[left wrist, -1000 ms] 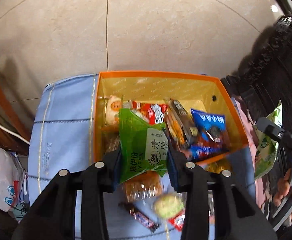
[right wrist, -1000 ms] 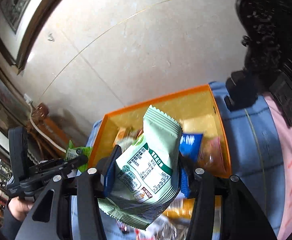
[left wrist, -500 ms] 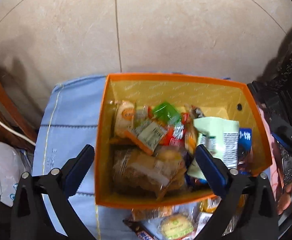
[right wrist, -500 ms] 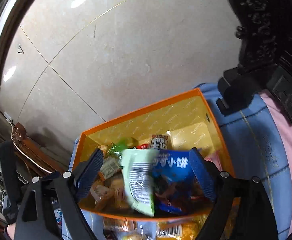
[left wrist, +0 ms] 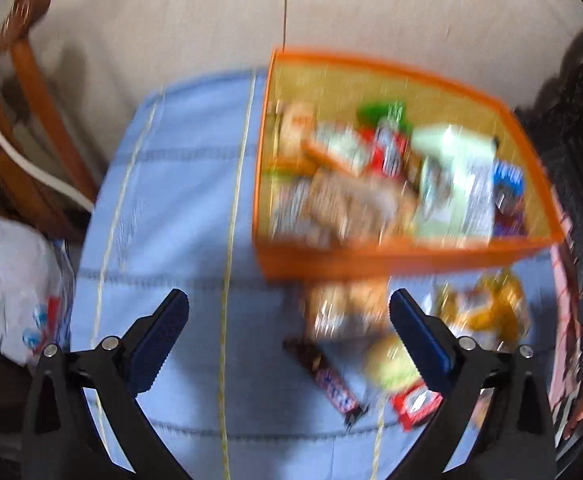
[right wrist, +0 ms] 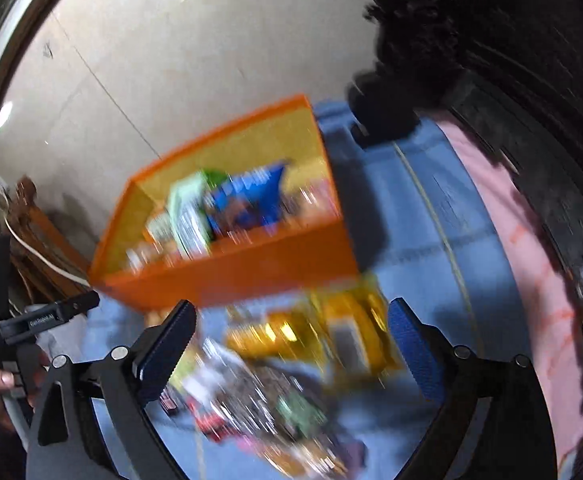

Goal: Organize snacks
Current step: 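Grasp the chocolate bar with left tool while right tool grasps the pink-edged cookie pack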

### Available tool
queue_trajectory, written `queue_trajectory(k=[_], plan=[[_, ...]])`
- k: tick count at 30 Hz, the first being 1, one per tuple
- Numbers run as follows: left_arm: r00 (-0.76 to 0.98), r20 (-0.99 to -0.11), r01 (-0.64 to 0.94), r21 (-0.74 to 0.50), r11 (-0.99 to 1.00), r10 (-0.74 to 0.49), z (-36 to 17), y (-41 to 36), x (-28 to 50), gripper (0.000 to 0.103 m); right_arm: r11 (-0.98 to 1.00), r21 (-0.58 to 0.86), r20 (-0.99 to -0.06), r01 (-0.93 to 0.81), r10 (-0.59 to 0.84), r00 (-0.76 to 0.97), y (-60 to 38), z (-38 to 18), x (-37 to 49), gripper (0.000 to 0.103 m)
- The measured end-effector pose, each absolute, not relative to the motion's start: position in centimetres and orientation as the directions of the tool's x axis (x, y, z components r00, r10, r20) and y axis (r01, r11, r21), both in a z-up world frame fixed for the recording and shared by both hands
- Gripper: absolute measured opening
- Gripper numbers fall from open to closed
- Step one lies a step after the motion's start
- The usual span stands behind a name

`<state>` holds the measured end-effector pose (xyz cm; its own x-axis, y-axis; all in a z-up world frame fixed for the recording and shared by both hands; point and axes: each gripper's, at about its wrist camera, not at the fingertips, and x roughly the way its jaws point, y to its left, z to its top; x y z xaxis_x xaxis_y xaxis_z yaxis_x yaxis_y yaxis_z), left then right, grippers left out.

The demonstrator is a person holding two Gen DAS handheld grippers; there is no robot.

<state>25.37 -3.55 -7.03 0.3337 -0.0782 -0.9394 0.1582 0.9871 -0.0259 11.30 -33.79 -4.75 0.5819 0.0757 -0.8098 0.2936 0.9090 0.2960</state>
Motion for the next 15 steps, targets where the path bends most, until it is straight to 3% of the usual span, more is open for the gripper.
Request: queue_trajectory(k=[6,13,15], plan=[[0.149,-0.988,0.03,-0.025,0.999,-0.029,-13.9,-2.5,22.8,0.098,0.896,0.295,-0.859,0.331,0.097,0.503,-34.1,-7.9,7.2,0.097],[0.099,-0.995,-0.003,0.002,1.0,0.003,-16.9,-3.6,22.5,0.096,0.913,0.267,-0.878,0.309,0.098,0.468,-33.2,-9.0,5.6,0.097],[0.096,-0.995,0.023,-0.008,1.0,-0.01,-17.1,-4.2,22.6,0.087,0.93,0.234,-0.884,0.283,0.082,0.46,-32.5,-9.3,5.6,0.097]])
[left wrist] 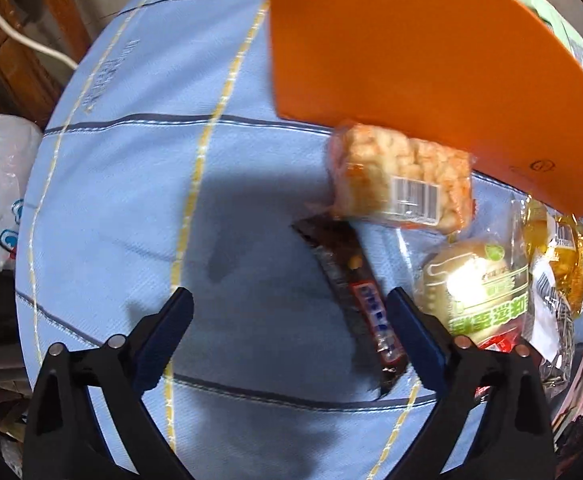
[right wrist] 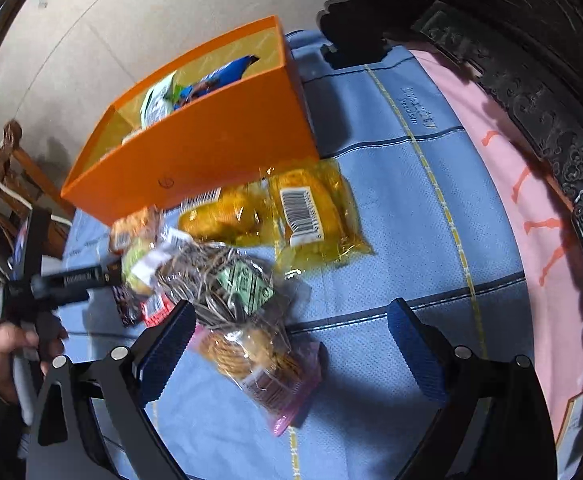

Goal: Organize snacks
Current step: 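Grasp the chocolate bar with left tool while right tool grasps the pink-edged cookie pack, then drop the chocolate bar with left tool into the box while right tool drops the cookie pack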

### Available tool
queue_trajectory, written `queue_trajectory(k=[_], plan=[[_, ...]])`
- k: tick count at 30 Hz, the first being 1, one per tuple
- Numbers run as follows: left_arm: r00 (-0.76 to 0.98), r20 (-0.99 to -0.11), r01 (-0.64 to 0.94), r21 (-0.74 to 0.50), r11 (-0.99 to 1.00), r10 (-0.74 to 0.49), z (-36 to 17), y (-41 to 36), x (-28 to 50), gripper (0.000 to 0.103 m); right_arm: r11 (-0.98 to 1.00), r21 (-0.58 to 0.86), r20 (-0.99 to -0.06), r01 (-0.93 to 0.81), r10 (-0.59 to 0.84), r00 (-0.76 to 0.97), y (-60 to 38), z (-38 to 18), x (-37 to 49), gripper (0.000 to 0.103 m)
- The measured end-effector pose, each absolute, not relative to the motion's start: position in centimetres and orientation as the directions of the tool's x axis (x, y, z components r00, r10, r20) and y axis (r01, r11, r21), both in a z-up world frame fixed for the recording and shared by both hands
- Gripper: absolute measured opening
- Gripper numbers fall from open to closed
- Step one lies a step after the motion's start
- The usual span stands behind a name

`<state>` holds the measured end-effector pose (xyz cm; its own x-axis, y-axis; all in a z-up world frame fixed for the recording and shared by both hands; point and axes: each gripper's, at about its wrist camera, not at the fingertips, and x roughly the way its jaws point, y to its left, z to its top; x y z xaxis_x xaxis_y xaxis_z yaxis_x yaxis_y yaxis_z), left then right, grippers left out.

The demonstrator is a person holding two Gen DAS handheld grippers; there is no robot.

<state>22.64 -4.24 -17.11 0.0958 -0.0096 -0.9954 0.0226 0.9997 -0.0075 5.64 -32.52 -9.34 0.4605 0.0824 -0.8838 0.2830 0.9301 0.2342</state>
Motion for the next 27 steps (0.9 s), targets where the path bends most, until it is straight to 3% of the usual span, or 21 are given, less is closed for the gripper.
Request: queue_trajectory(k=[7,9,11,12,15,21,27], plan=[[0.085,-0.996,0.122,-0.023,0.992,-0.033,-16.8,-5.8,21.9,0.034,0.997,0.071,-0.914,0.005,0.064,0.401,-27.4,-11.7,5.8,0.097],[0.105,-0.994,0.138,-0.004,0.99,-0.018,-16.8,-5.7,21.3,0.032,0.999,0.021,-0.919,-0.047,0.037,0.393,-26.2,-12.8,6.0,0.097],[0.104,-0.994,0.145,-0.012,0.989,-0.028,-16.8,-5.3,21.0,0.026,0.997,0.025,-0.934,-0.068,0.047,0.354,-25.9,-14.0,6.3,0.076],[0.101,-0.994,0.148,-0.014,0.989,-0.03,-17.0,-4.9,20.7,0.019,0.997,0.022,-0.948,-0.075,0.045,0.315,-25.8,-14.6,6.6,0.05],[0.09,-0.995,0.147,-0.04,0.988,-0.053,-17.0,-3.7,19.8,0.017,0.994,-0.017,-0.969,-0.107,0.01,0.248,-25.2,-15.2,6.5,0.042],[0.11,-0.985,0.126,-0.118,0.985,-0.132,-14.6,-0.9,17.0,0.017,0.932,0.361,-0.911,0.029,0.346,0.227,-27.5,-12.4,5.0,0.041],[0.155,-0.974,0.125,-0.15,0.981,-0.169,-11.1,0.3,16.0,0.017,0.854,0.52,-0.821,0.008,0.497,0.28,-27.9,-8.7,4.4,0.041]])
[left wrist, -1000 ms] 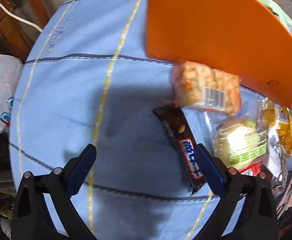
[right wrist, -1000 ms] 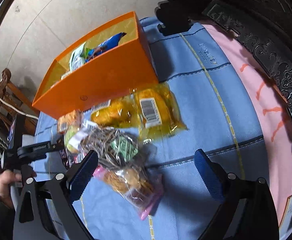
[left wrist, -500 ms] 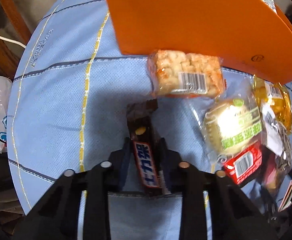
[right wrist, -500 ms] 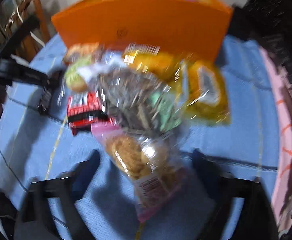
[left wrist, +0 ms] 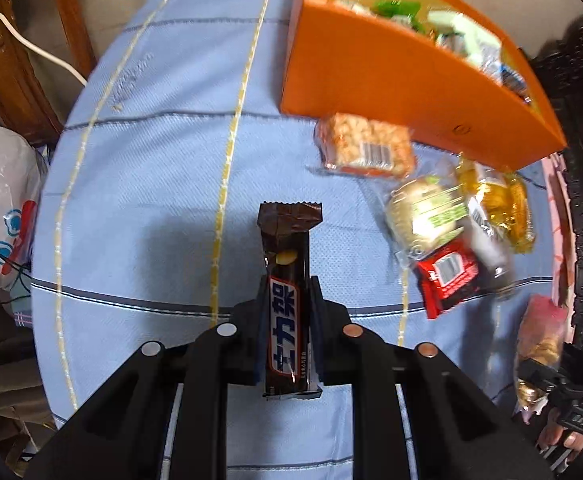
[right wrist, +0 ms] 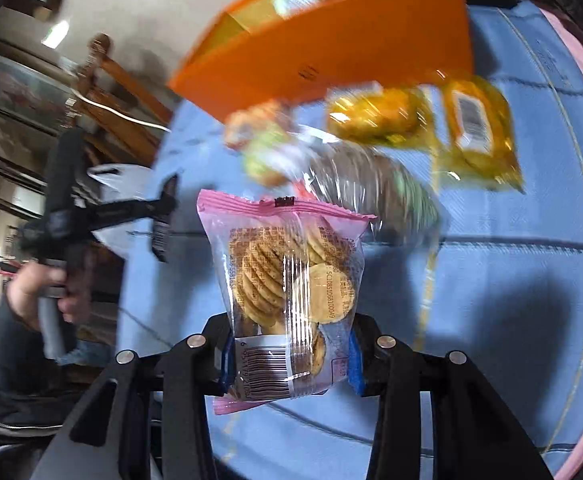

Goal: Organize snacks
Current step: 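Drop the chocolate bar with left tool into the box while right tool drops the cookie pack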

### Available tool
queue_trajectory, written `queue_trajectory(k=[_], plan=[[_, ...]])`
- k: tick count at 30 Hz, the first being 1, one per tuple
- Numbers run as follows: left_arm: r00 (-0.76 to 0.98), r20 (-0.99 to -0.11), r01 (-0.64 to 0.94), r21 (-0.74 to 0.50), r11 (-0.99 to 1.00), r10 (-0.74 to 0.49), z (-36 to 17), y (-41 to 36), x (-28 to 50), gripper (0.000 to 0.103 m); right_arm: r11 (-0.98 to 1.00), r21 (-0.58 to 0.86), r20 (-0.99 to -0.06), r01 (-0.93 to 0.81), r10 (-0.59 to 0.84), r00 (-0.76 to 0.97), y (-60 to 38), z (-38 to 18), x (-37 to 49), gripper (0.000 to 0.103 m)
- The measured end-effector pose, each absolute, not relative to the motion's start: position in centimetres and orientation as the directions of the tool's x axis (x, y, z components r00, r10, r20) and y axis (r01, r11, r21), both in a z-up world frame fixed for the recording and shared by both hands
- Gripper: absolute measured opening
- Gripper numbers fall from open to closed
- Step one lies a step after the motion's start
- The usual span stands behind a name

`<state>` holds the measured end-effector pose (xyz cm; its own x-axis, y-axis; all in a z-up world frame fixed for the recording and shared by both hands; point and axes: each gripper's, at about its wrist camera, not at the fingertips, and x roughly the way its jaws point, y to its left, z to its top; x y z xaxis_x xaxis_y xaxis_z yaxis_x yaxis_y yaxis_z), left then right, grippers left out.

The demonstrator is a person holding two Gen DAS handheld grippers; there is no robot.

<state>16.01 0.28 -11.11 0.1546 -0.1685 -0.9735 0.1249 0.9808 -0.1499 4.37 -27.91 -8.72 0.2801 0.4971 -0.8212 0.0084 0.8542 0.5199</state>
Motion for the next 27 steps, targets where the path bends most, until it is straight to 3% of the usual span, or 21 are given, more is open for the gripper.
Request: queue_trajectory(k=[4,17,27], plan=[[0.185,-0.965,0.139,-0.159,0.977,-0.183,-9.4,0.4,16.1,0.017,0.842,0.538,-0.783,-0.038,0.516,0.348,-27.6,-5.8,5.0,0.042],[0.382,-0.879,0.256,-0.196,0.947,-0.285,-0.5,-4.4,27.2,0.017,0.936,0.352,-0.73,-0.011,0.282,0.623,-30.0,1.7,16.8,0.042],[0.352,-0.905,0.233,-0.163,0.959,-0.24,-2.9,-8.2,34.8,0.019,0.957,0.266,-0.767,0.112,0.14,0.627,-31.7,0.2,27.2,0.044]])
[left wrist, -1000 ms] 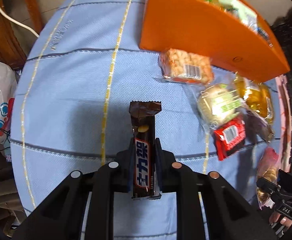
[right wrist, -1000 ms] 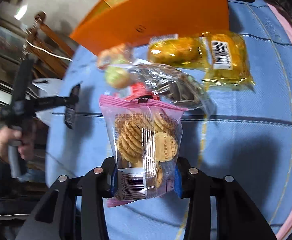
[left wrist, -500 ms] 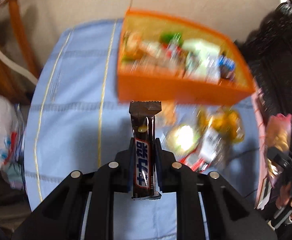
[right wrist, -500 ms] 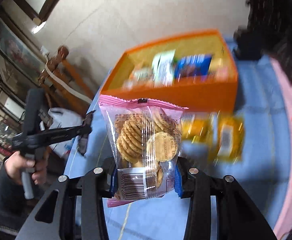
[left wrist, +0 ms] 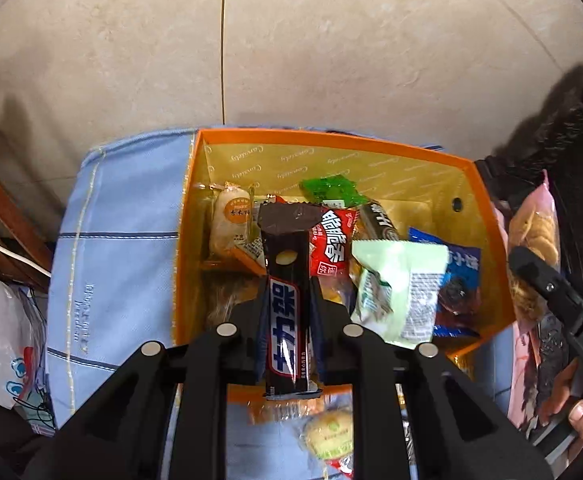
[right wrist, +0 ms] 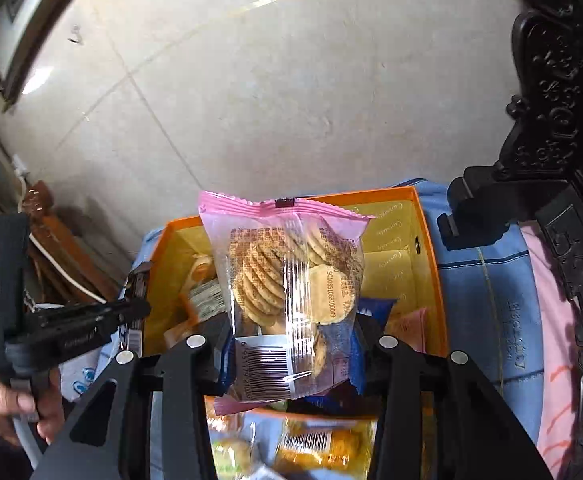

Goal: Organize snacks
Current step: 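Drop the chocolate bar with left tool into the box while right tool drops the cookie pack, then grasp the round green-printed cake pack with left tool while right tool grasps the seed bag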

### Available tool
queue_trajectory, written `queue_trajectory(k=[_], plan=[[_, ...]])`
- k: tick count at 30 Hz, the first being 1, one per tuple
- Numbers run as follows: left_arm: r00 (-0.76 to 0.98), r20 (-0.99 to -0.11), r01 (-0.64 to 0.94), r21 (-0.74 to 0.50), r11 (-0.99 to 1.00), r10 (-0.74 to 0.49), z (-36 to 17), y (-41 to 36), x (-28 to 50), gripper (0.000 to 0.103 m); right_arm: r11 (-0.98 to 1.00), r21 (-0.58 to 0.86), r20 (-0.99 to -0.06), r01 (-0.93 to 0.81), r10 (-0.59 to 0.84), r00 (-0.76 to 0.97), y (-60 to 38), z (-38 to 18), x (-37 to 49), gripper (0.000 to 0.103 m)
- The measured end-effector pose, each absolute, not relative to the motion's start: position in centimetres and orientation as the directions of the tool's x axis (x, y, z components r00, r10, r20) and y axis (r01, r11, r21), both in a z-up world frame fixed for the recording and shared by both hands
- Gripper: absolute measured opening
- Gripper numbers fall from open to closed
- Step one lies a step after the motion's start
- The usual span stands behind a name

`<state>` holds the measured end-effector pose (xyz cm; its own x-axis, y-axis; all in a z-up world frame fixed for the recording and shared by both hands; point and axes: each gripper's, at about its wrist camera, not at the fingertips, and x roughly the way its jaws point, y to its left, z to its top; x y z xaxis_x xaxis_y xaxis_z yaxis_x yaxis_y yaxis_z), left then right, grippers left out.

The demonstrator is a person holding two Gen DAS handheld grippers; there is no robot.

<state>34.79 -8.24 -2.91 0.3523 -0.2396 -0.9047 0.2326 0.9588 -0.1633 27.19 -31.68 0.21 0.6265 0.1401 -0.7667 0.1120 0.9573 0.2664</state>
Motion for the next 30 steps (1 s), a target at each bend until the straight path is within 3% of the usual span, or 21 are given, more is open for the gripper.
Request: queue_trajectory(k=[2,3,4,10,14,23,28,30], plan=[[0.345,-0.911,0.217,-0.158,0.963,-0.227,-3.8,-8.6,35.3,0.035,0.951,0.27,-0.768,0.149,0.12,0.629,-32.0,-0.7,28.0,0.055],[0.349,-0.916,0.203,-0.132,0.97,-0.197,-4.0,-8.7,35.4,0.075,0.947,0.273,-0.769,0.169,0.109,0.629,-32.1,-1.0,28.1,0.075],[0.359,-0.924,0.172,-0.075,0.982,-0.133,-4.2,-8.6,35.2,0.098,0.943,0.269,-0.773,0.197,0.09,0.628,-32.2,-1.4,27.8,0.082],[0.386,-0.916,0.202,-0.028,0.979,-0.106,-3.8,-7.4,32.7,0.099,0.91,0.324,-0.763,0.258,0.091,0.639,-33.1,-2.5,23.3,0.091],[0.414,-0.906,0.208,0.0,0.978,-0.088,-3.3,-6.4,30.6,0.099,0.926,0.275,-0.775,0.26,0.054,0.629,-33.2,-3.3,18.7,0.096],[0.371,-0.926,0.215,0.014,0.976,-0.069,-5.5,-3.2,23.2,0.099,0.99,0.048,-0.866,-0.129,0.106,0.489,-25.8,-8.7,11.6,0.096],[0.289,-0.956,0.184,0.008,0.983,-0.046,-8.1,-1.1,20.3,0.098,0.965,-0.011,-0.905,-0.261,0.102,0.414,-23.3,-12.1,11.3,0.095],[0.27,-0.962,0.182,0.003,0.983,-0.047,-8.7,-0.8,19.6,0.098,0.961,-0.005,-0.927,-0.275,0.099,0.362,-23.1,-13.7,11.8,0.089]])
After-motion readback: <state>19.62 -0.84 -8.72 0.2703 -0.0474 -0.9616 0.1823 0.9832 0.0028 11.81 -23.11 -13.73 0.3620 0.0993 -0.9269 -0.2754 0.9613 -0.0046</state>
